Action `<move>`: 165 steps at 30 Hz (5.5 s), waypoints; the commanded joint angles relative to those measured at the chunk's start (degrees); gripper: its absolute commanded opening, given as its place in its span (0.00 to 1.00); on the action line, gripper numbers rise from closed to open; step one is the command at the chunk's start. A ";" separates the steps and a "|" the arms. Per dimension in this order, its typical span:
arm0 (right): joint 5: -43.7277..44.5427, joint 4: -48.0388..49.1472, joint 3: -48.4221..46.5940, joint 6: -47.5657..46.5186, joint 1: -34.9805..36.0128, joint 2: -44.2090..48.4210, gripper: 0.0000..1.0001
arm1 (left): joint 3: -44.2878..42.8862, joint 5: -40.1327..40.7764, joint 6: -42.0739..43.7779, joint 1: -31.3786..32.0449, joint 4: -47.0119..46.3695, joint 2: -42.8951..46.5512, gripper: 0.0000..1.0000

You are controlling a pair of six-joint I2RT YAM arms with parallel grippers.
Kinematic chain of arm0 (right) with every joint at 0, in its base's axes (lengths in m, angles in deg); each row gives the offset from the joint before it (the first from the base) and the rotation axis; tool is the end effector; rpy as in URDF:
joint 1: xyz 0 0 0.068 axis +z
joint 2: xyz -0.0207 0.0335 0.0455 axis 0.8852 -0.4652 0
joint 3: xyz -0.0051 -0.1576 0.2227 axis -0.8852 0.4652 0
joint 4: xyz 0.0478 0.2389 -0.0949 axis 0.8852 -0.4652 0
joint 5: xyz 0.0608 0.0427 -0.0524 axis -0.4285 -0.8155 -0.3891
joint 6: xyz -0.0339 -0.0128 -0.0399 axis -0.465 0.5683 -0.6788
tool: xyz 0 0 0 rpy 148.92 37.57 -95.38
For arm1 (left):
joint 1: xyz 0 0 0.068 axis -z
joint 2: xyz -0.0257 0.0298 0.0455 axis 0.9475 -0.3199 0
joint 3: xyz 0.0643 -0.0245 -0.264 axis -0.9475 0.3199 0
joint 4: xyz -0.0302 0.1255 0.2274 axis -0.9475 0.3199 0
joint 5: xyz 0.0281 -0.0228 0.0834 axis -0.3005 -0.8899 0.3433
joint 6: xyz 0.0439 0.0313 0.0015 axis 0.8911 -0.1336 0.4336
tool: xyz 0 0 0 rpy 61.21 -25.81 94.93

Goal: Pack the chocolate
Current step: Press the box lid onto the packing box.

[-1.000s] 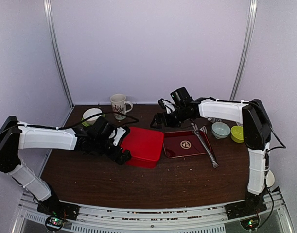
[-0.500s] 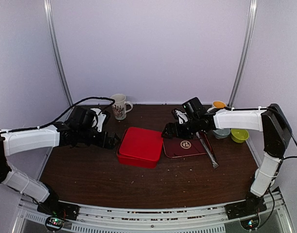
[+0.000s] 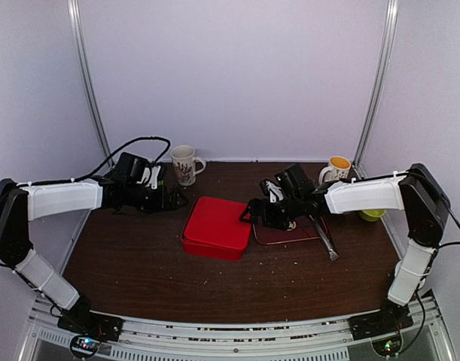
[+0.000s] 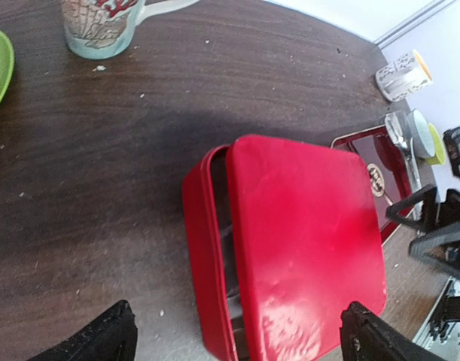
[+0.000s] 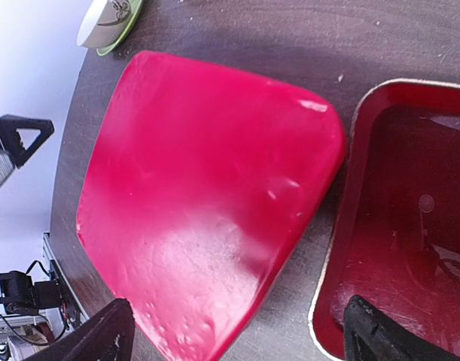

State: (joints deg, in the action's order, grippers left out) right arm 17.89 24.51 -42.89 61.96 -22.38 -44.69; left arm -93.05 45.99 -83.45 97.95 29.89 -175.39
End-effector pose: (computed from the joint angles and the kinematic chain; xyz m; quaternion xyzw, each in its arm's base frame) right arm 0.2838 0.2566 0.1950 -0.0990 0.8990 0.3908 0.1714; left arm 0.2827 -0.1530 0.2261 0.0141 0.9069 -0.3108 0.2842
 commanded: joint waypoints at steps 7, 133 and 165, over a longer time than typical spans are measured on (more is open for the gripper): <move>1.26 0.22 -2.90 2.35 2.29 -3.66 0.97 | -5.90 -6.86 -0.07 -1.23 -0.47 -7.67 0.96; 38.43 -15.92 -3.82 -49.81 27.17 2.16 1.00 | -31.16 -21.61 9.21 -0.37 4.81 -37.62 0.78; 32.44 -19.28 -14.78 -48.49 19.27 -8.40 1.00 | -11.36 -22.26 0.45 -2.22 -3.63 -30.96 0.63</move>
State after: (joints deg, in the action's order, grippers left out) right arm 50.91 5.50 -55.33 12.71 -1.75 -52.34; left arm -109.75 19.87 -82.68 96.12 22.46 -206.64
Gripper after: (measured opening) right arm 1.000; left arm 0.635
